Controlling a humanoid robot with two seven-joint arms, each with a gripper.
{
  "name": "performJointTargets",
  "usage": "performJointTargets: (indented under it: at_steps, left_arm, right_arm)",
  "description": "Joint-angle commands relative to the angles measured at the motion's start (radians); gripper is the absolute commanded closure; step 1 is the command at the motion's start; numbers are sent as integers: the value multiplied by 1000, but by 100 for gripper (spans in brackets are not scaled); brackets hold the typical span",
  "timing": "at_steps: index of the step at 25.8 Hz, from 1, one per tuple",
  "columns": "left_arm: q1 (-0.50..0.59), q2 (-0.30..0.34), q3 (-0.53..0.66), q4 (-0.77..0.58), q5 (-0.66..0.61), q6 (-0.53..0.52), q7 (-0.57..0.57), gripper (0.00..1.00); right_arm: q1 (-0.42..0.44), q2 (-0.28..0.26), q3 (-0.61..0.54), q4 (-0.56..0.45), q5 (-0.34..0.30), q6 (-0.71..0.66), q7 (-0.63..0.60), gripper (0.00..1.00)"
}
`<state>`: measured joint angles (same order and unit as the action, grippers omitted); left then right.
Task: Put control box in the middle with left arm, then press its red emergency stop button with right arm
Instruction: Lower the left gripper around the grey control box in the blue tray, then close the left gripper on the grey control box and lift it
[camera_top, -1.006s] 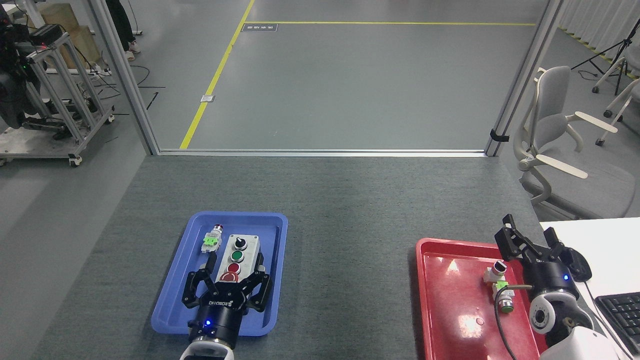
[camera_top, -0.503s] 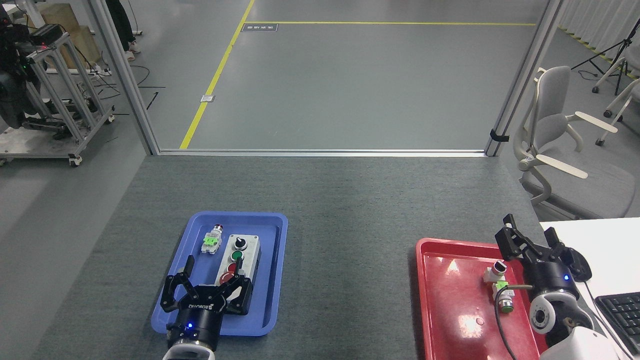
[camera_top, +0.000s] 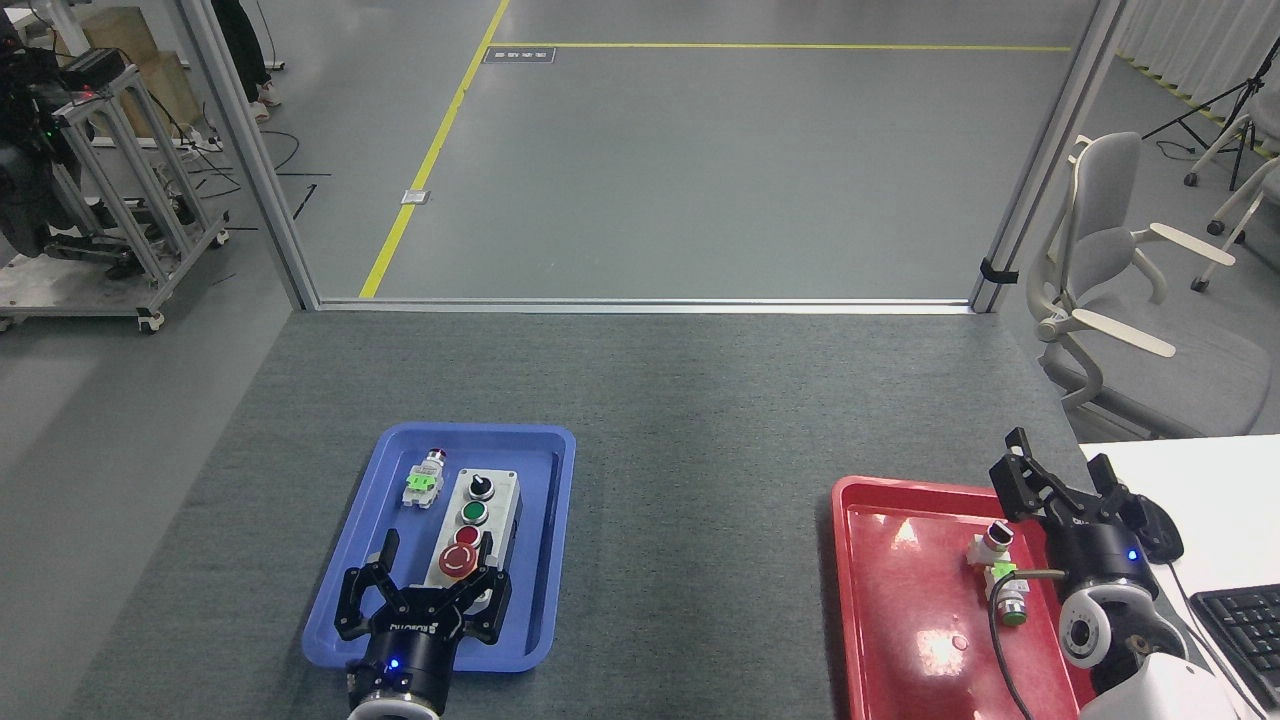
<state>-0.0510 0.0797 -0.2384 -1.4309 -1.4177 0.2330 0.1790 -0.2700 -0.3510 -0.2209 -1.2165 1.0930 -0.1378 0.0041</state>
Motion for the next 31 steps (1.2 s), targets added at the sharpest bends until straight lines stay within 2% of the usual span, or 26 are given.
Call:
performJointTargets:
  at_steps: [1,21,31]
  left_arm:
    - [-1,-6,-1,30,-3,5,19,2]
    - [-30,-8,-7,193,-3,-4,103,2]
    - [-30,-6,-9,202,-4,-47,120,2]
  right_arm:
    - [0,0,0,0,-1,1,1,0]
    - [0,-2,2,0,1,3,2,0]
    - [0,0,2,0,1,6,2,0]
